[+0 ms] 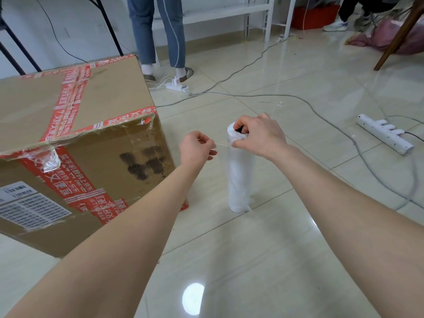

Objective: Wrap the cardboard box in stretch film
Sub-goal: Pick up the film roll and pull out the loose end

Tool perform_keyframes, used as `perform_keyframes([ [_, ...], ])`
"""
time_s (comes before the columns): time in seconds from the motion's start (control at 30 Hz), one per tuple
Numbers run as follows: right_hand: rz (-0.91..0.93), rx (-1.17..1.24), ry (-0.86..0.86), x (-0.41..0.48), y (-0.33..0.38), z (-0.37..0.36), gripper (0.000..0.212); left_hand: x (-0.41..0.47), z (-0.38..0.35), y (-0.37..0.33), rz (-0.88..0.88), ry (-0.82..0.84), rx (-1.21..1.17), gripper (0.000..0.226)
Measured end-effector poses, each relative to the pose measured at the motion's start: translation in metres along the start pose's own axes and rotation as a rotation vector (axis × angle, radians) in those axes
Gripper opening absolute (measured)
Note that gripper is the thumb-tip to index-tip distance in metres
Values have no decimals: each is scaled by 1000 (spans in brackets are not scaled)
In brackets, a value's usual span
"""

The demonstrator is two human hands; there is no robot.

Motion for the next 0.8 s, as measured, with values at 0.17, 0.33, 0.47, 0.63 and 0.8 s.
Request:
perform_keyframes([
  [0.17, 24, -70, -3, 3, 8, -4, 42, 3, 4, 3, 22, 10, -31, 13],
  [0.33, 133, -159, -90, 5, 23, 2, 45, 3, 7, 3, 11, 11, -46, 17],
  [0.47, 246, -389, -38, 3, 44, -8, 44, 0, 6, -1, 1, 39, -116, 16],
  [0.63, 316, -624, -62, 0, 63, -27, 23, 3, 13, -3, -46, 56, -135, 15],
  [0.8, 173, -253, 36, 6, 73, -22, 18, 1, 17, -4, -148, 229, 106, 15],
])
Point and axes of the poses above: each hand's wrist, its own x-axis towards the middle knuckle, its own z-axis out of the back of the hand, y = z × x, the point moved 8 cm from there along x, towards the middle knuckle, and after that the axes turned 4 degrees about -y, right-handed, at the moved point
